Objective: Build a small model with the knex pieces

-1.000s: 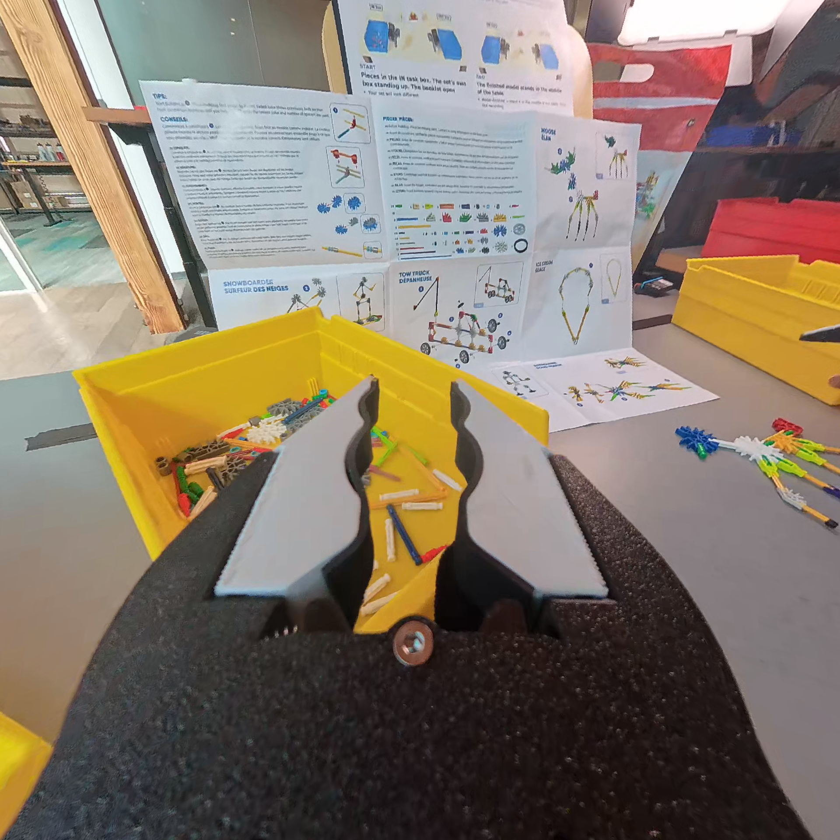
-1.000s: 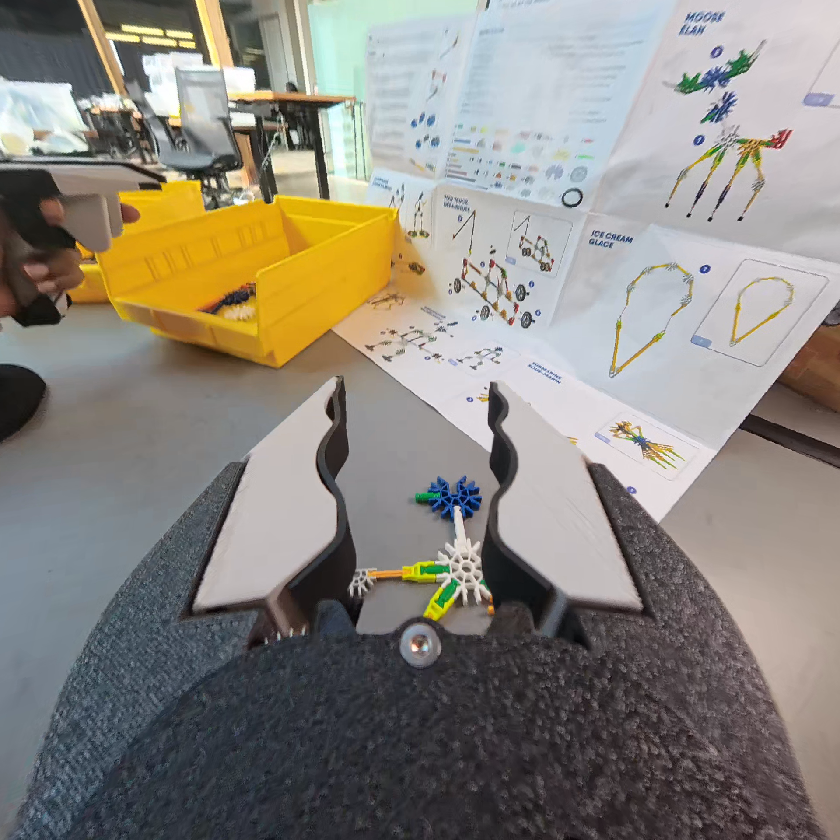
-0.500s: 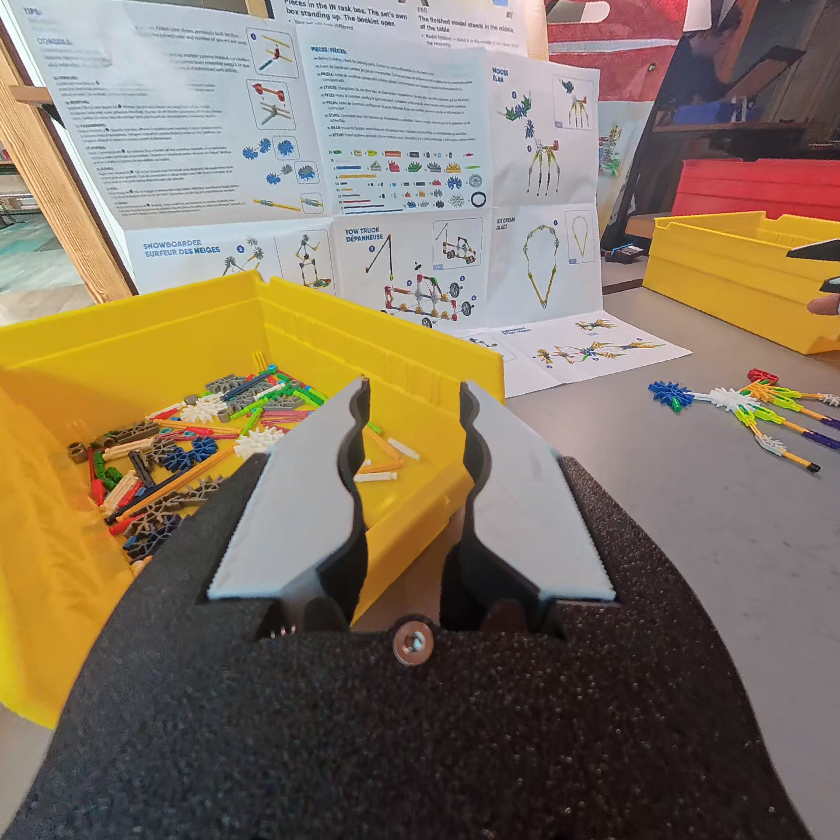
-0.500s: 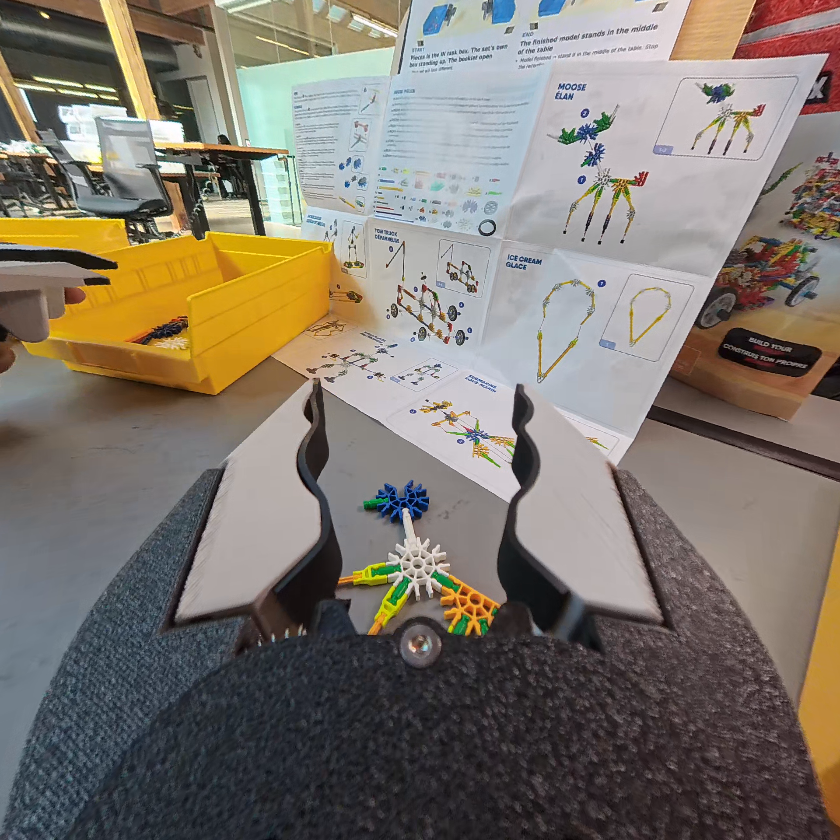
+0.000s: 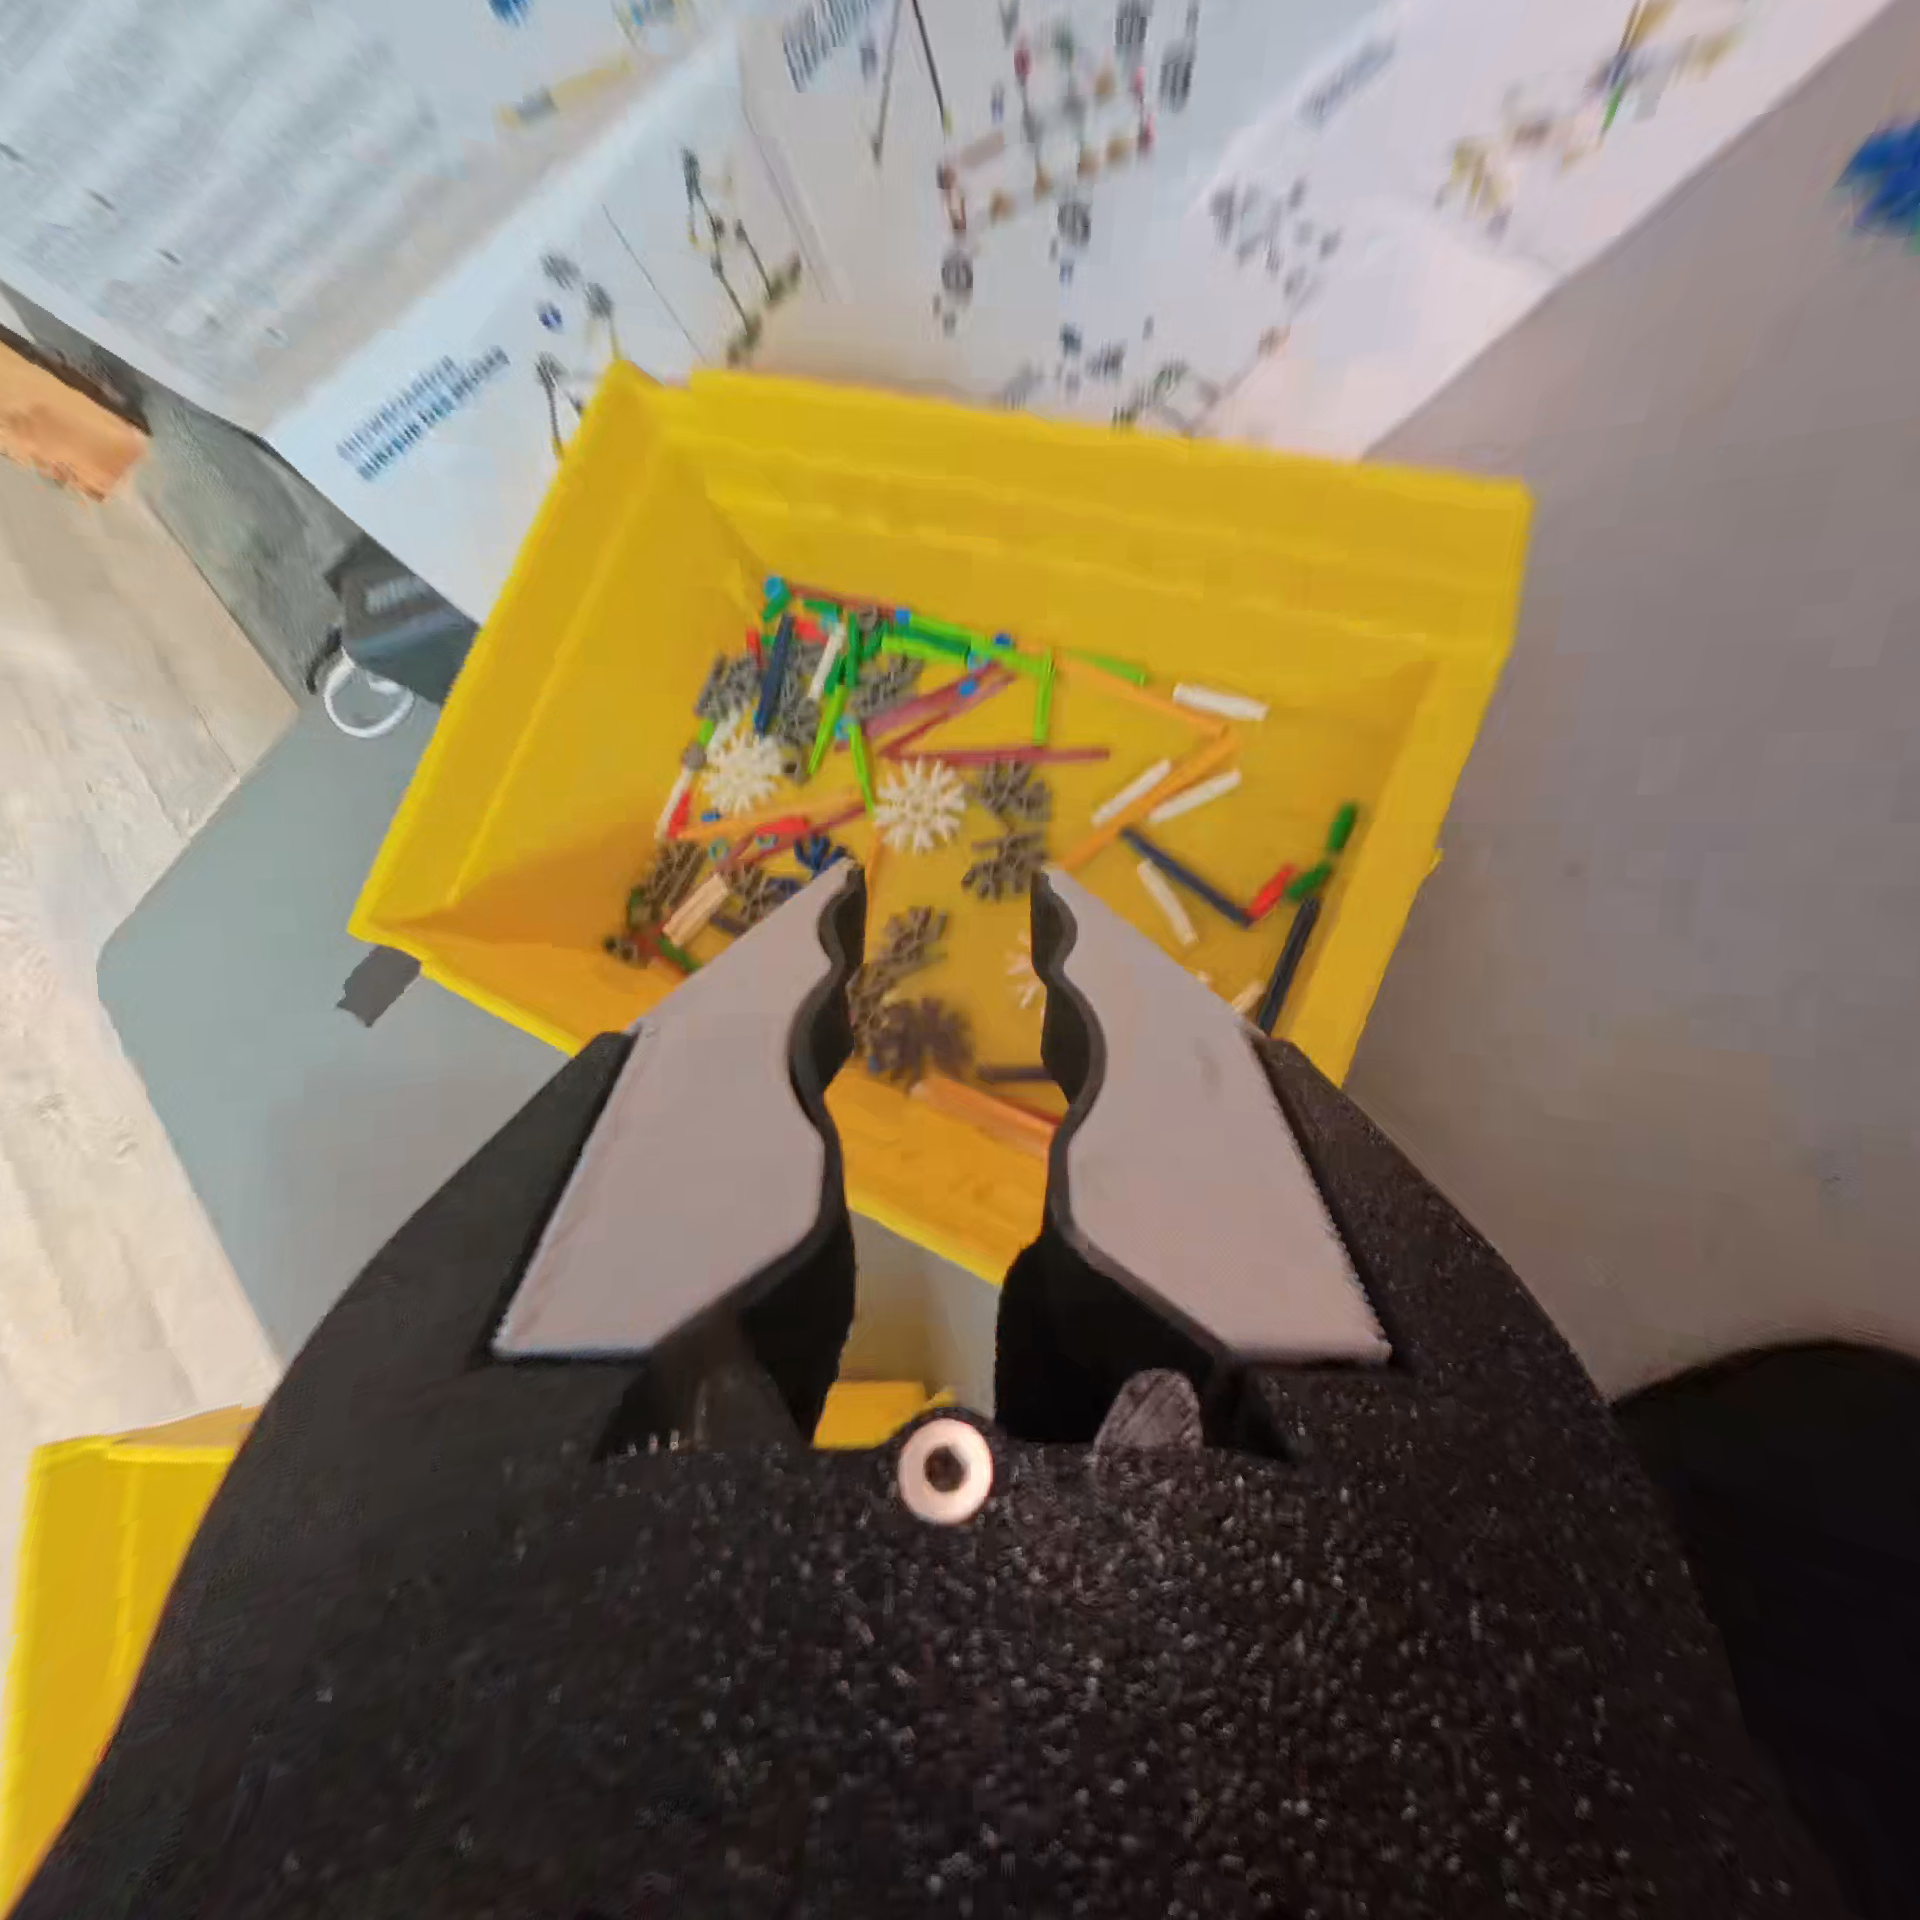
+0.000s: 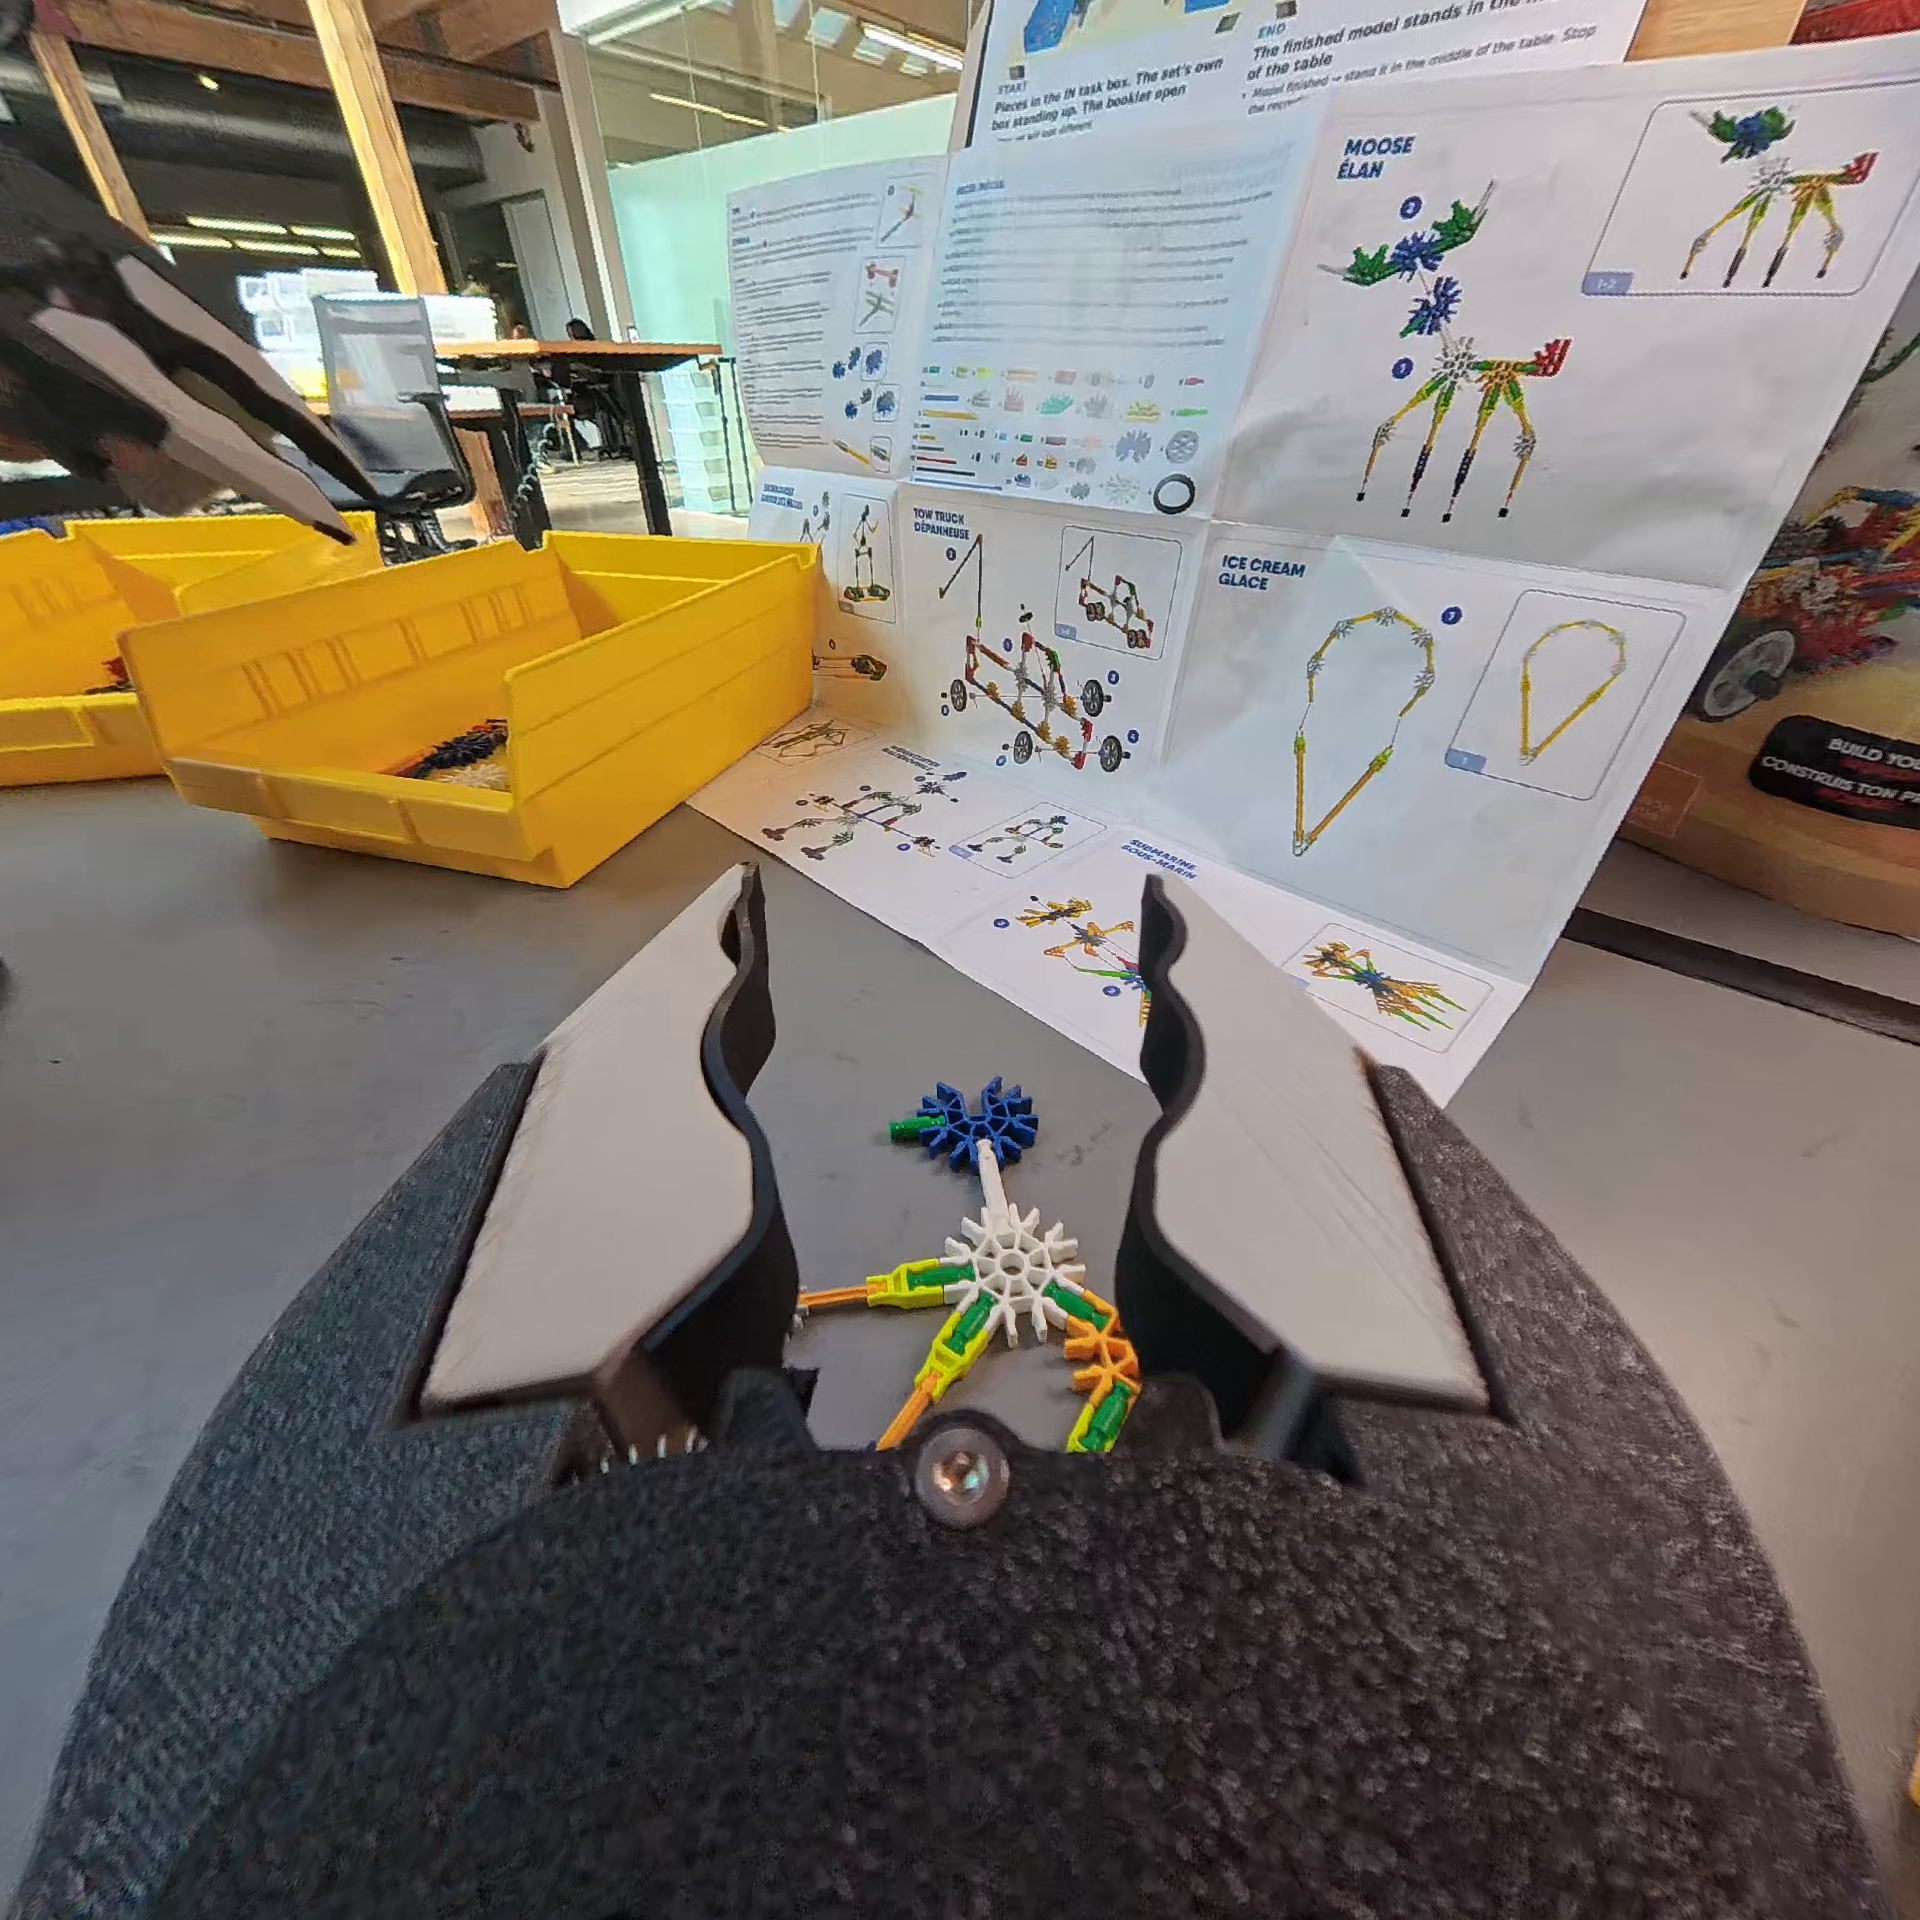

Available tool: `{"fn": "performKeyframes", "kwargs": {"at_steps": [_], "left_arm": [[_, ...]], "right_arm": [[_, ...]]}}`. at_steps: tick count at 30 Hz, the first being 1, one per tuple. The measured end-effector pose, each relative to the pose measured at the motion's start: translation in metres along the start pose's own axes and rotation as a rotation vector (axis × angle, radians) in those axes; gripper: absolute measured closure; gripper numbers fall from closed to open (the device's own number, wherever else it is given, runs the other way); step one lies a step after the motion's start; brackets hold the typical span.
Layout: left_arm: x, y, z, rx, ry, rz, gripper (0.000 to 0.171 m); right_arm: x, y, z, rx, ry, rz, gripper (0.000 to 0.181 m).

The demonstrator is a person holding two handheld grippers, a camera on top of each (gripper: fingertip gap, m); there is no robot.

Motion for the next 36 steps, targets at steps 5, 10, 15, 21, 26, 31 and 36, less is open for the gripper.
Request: {"fn": "performKeyframes", "kwargs": {"at_steps": [5,10,15,21,26,31,36], "left_arm": [[0.037,0.059,-0.011,0.130,0.276,-0.581,0.138],[0.059,0.099,-0.015,0.235,0.247,-0.842,0.130],[0.064,0.115,-0.015,0.290,0.171,-0.909,0.141],[0.063,0.114,-0.011,0.340,0.115,-0.887,0.149],[0.057,0.109,-0.004,0.430,0.044,-0.817,0.148],[0.062,0.110,-0.010,0.400,0.052,-0.842,0.139],[0.063,0.114,-0.005,0.442,0.060,-0.862,0.138]], "right_arm": [[0.000,-0.002,-0.001,0.004,-0.042,-0.006,0.114],[-0.002,-0.006,0.002,0.019,-0.040,-0.002,0.116],[-0.003,-0.009,0.006,0.017,-0.030,0.004,0.120],[-0.001,-0.008,0.005,-0.008,-0.006,-0.003,0.120],[0.001,-0.007,0.005,-0.015,-0.008,-0.013,0.121],[0.001,-0.007,0.006,-0.016,0.003,-0.017,0.121],[0.001,-0.007,0.008,-0.011,0.014,-0.015,0.122]]}}
Point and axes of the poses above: each gripper's, where its closed fingertips meet, y out along the fingers, x out of its underside, z = x × y across the jaws, the point moved 6 cm from there along -y, back along the fingers, and after that the axes turned 3 degrees about z, right-handed, at the moved point
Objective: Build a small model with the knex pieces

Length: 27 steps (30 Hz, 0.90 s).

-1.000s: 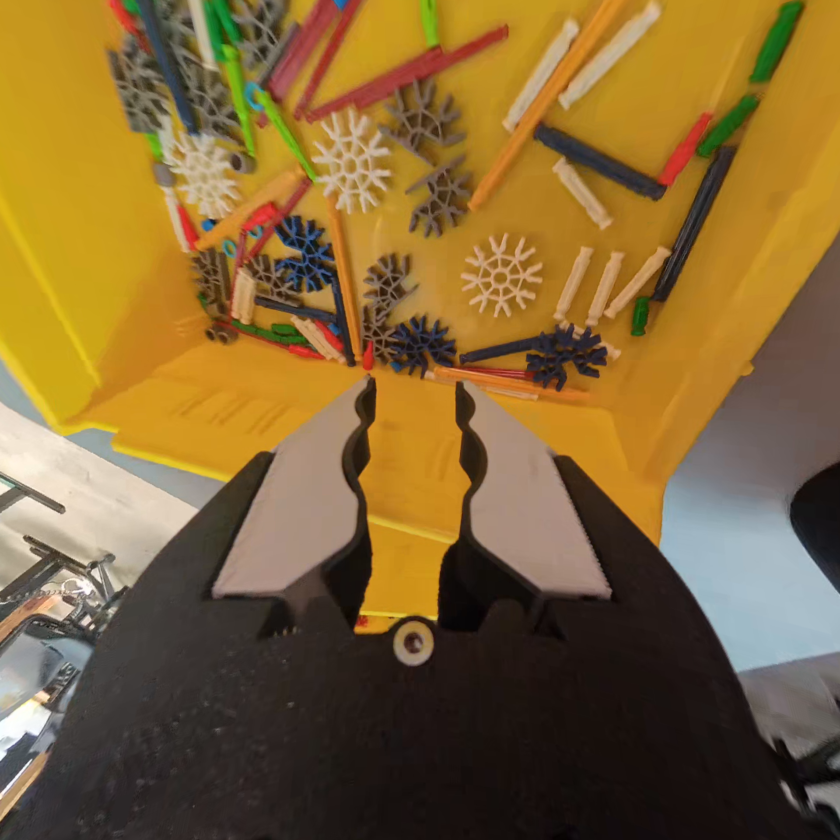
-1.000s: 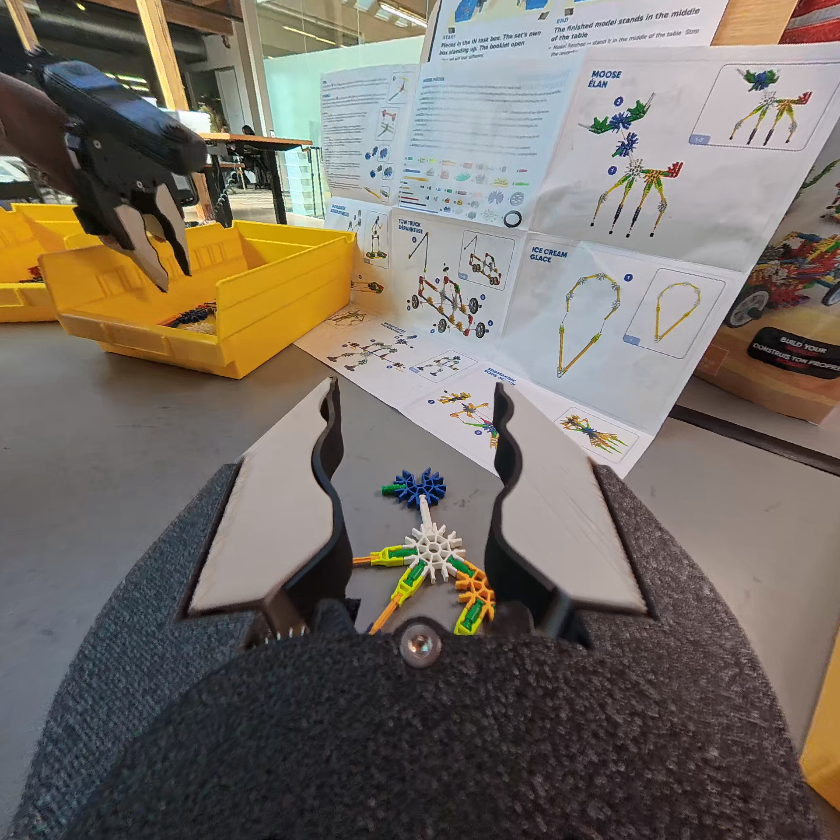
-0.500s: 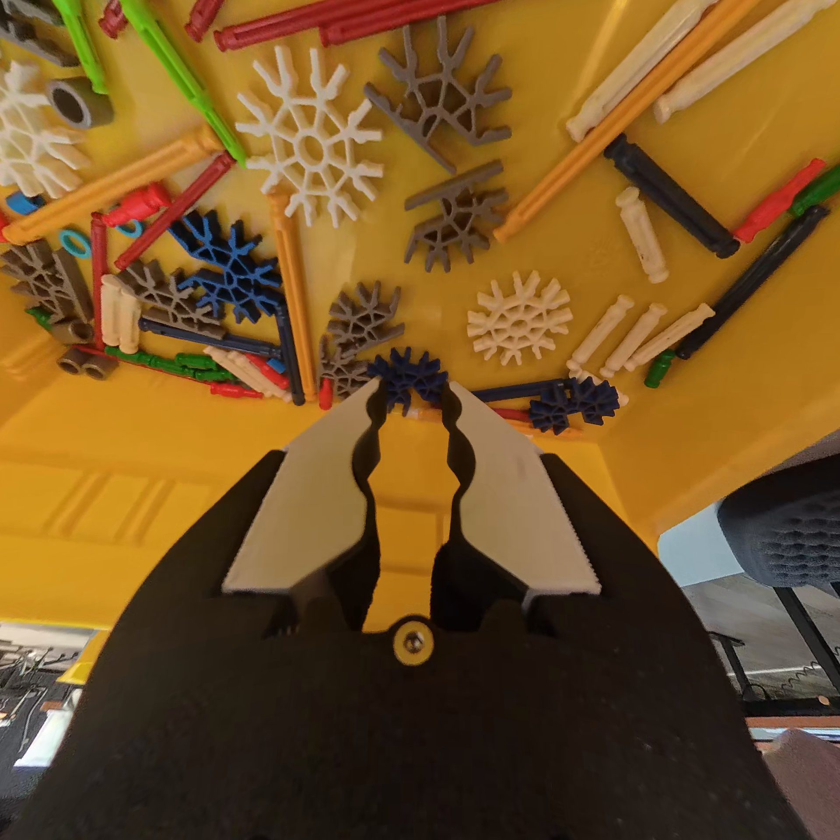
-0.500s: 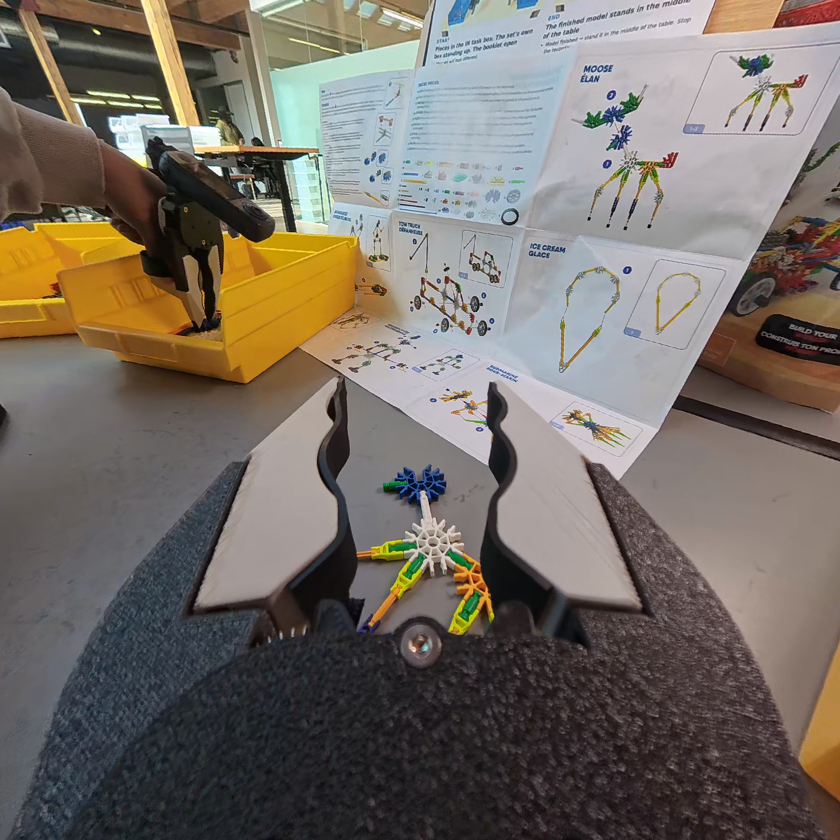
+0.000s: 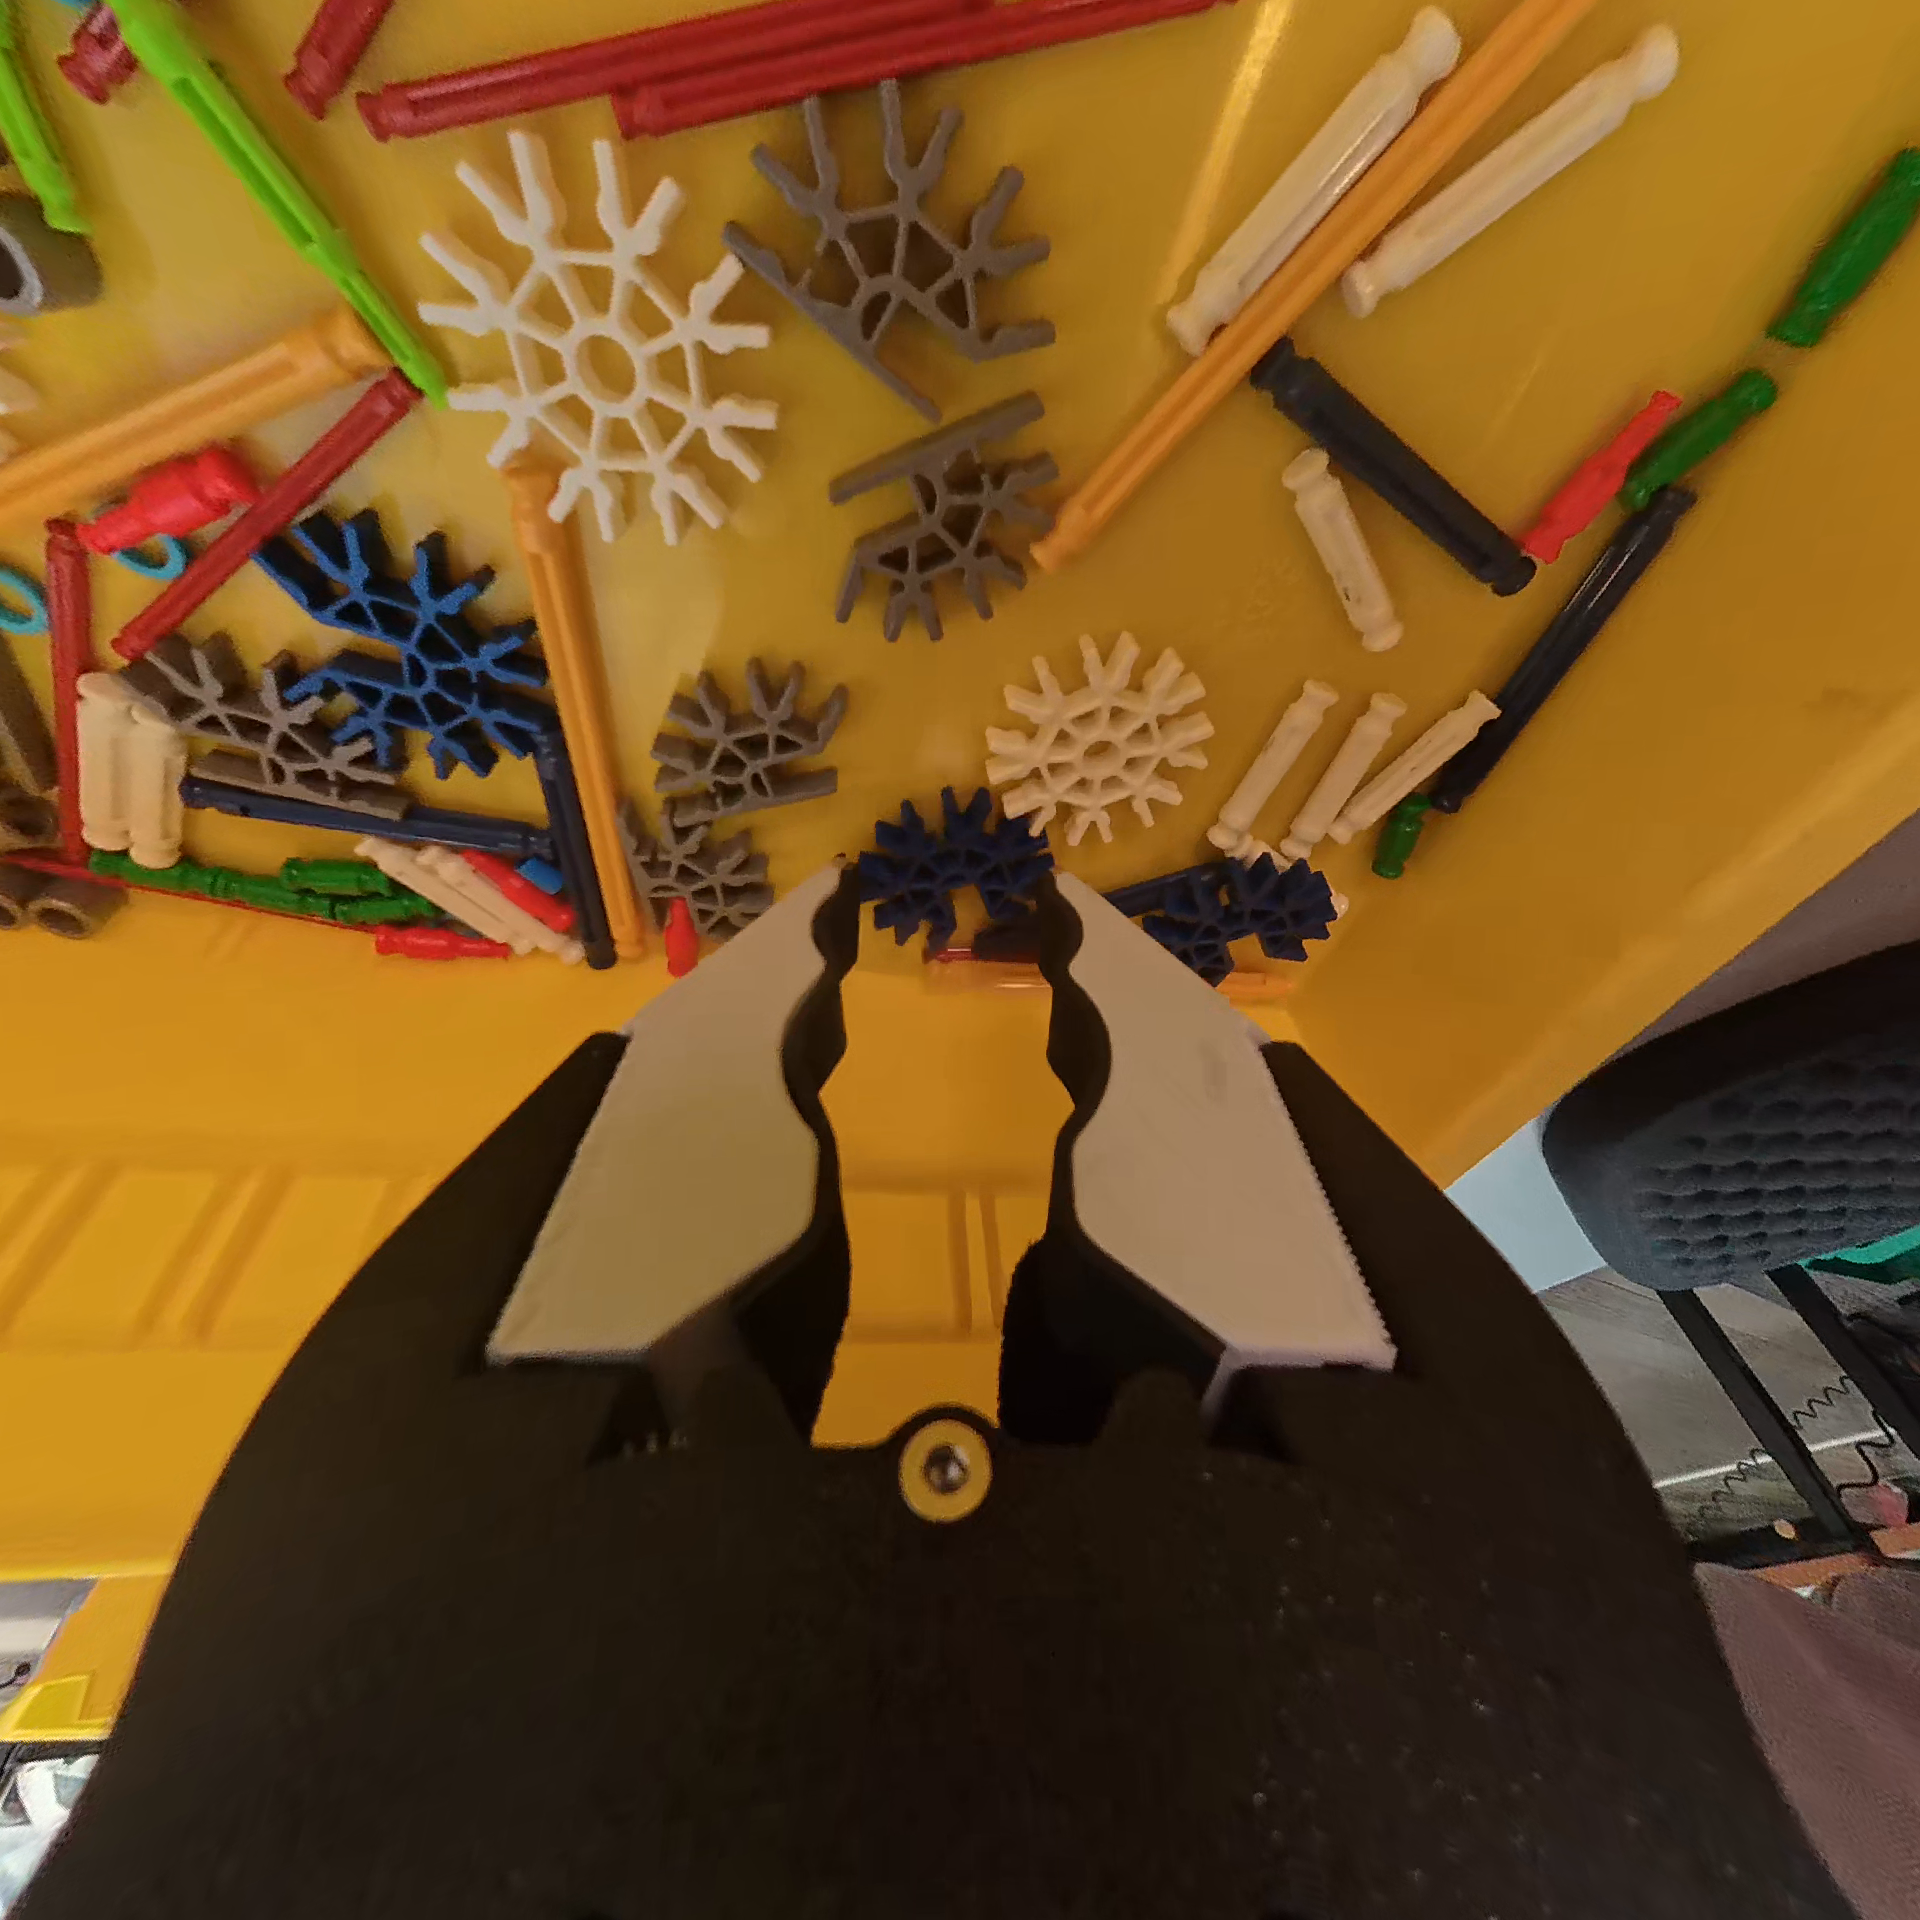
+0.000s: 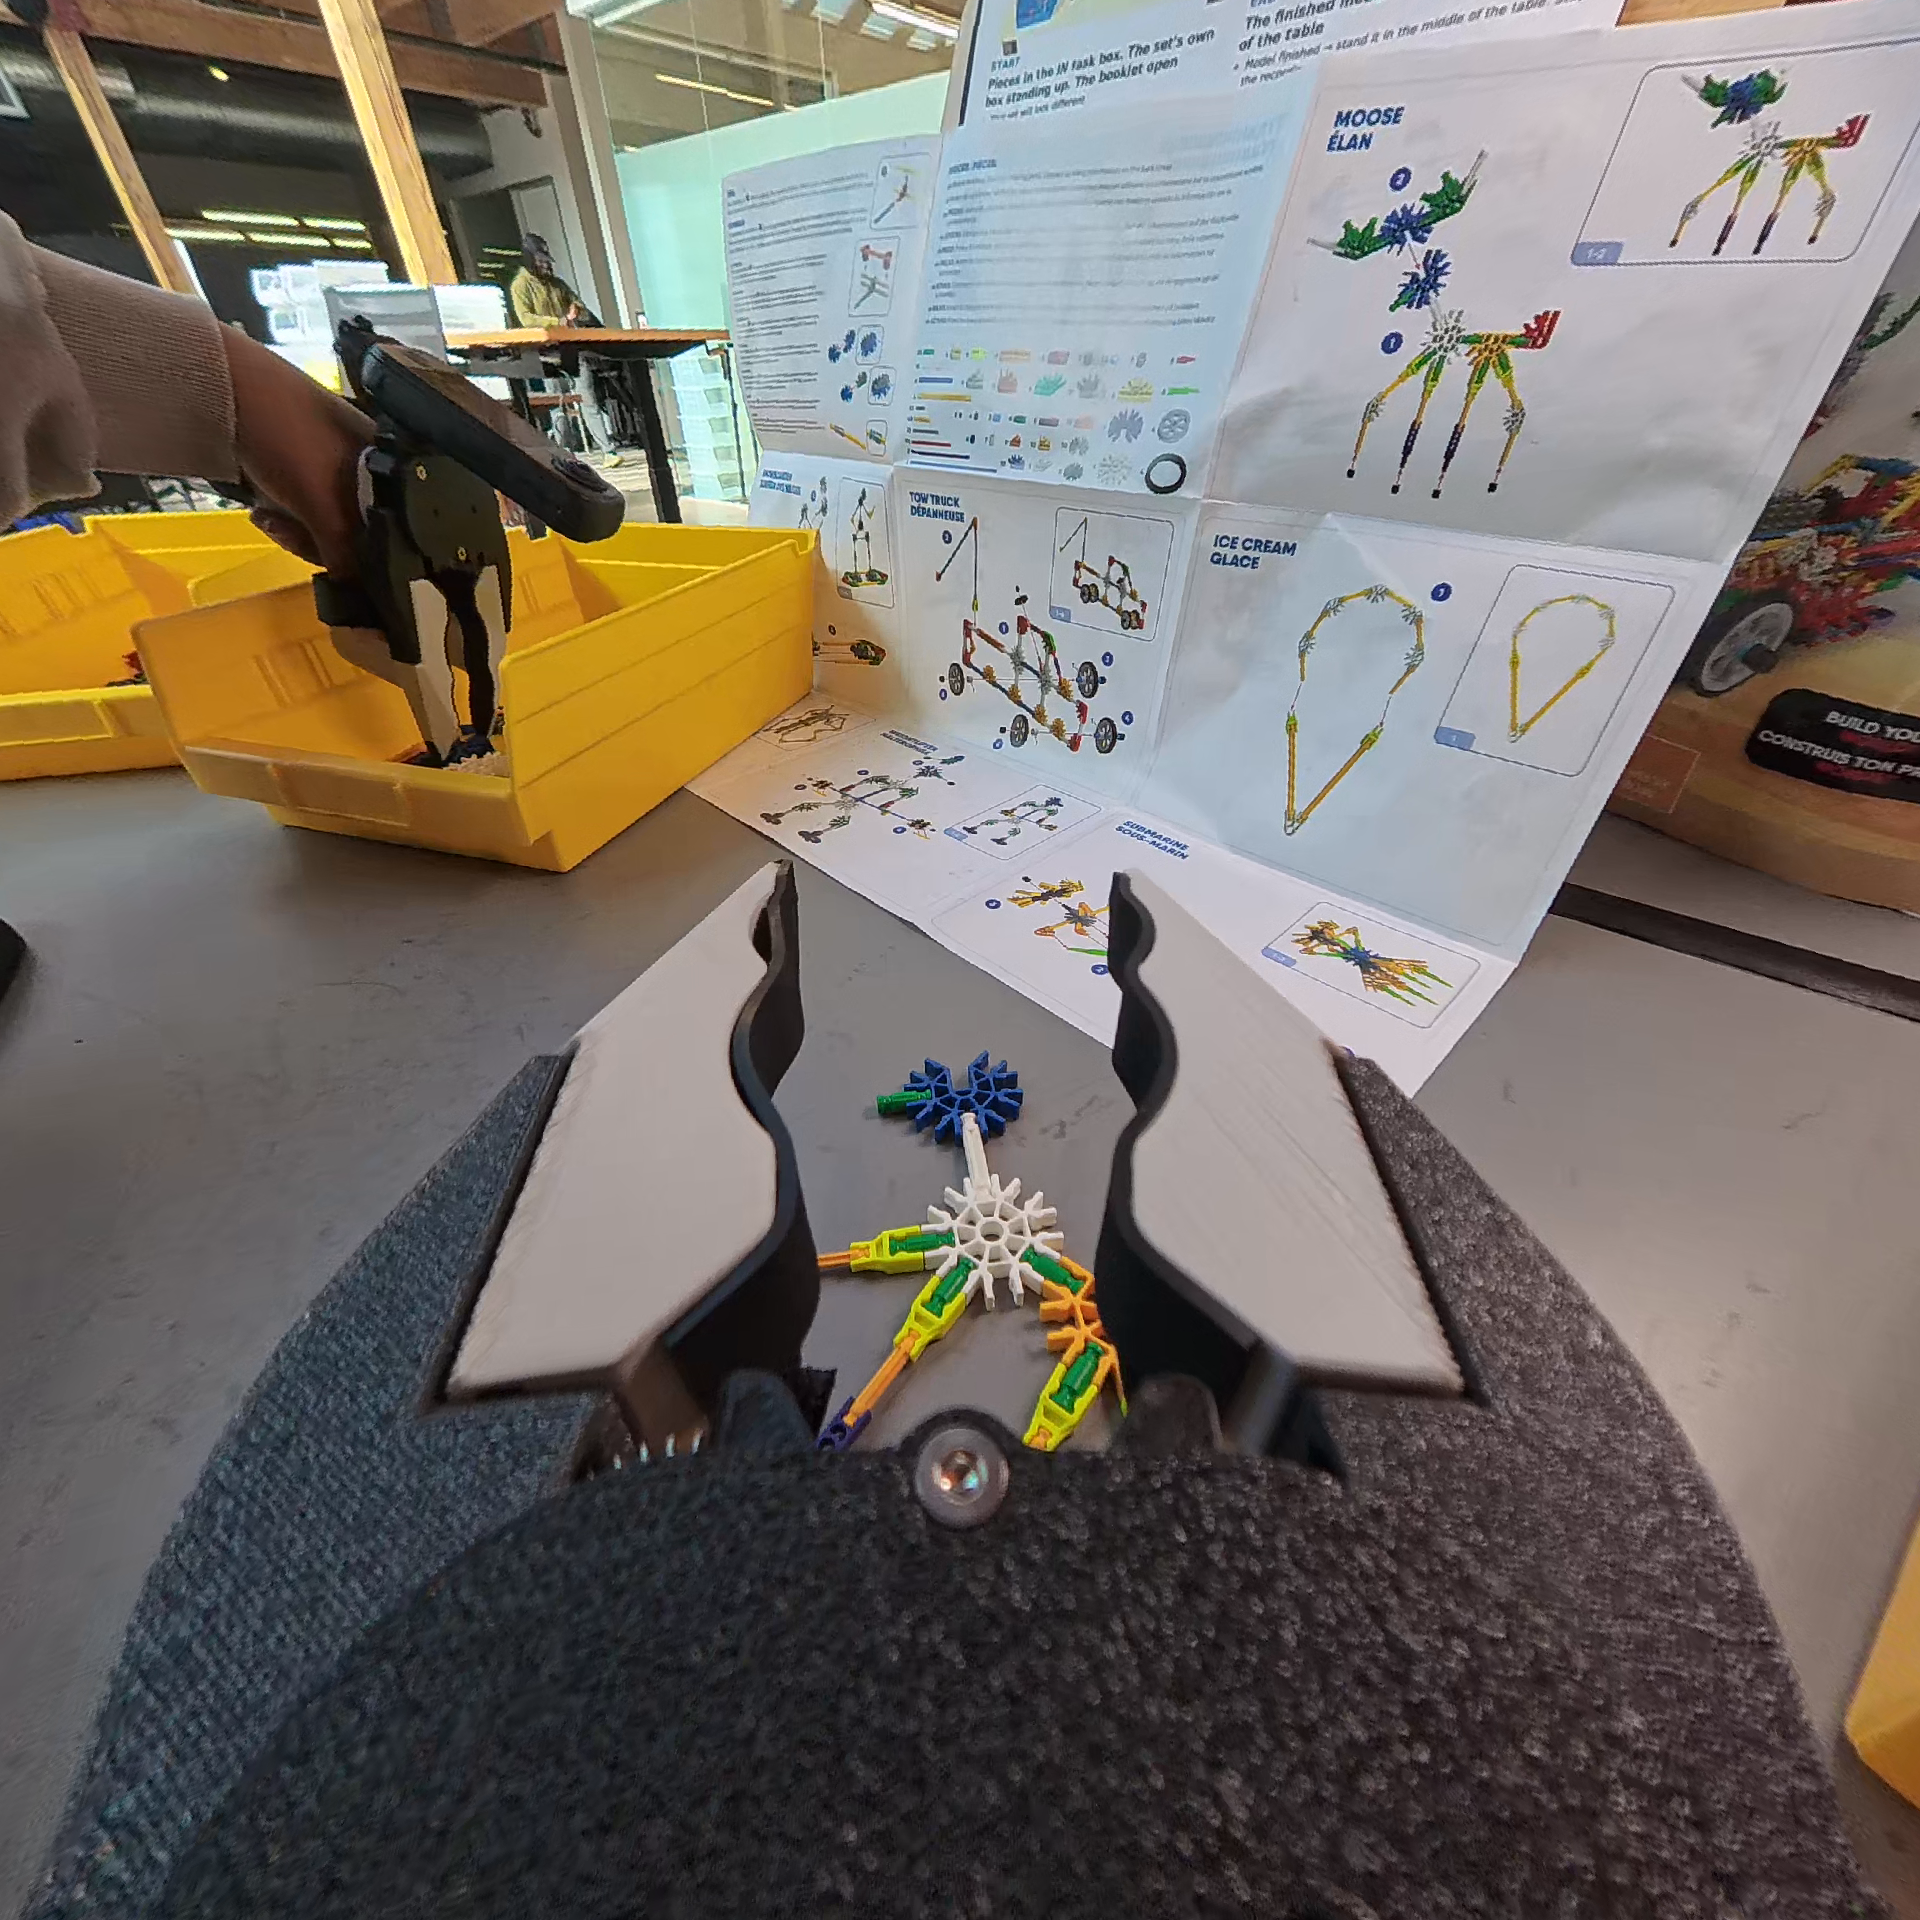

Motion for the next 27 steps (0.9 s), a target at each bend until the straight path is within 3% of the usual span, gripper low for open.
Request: {"fn": "performKeyframes", "kwargs": {"at_steps": [10,16,27], "left_arm": [[0.002,0.000,0.003,0.033,0.014,0.011,0.145],[0.006,-0.011,0.009,0.013,0.036,0.090,0.166],[0.016,-0.031,0.020,0.009,0.051,0.197,0.171]], "right_arm": [[0.000,-0.001,0.001,0.002,0.000,0.003,0.123],[0.000,0.000,0.000,-0.002,-0.009,0.000,0.123],[0.000,0.000,-0.001,0.001,-0.020,-0.001,0.123]]}}
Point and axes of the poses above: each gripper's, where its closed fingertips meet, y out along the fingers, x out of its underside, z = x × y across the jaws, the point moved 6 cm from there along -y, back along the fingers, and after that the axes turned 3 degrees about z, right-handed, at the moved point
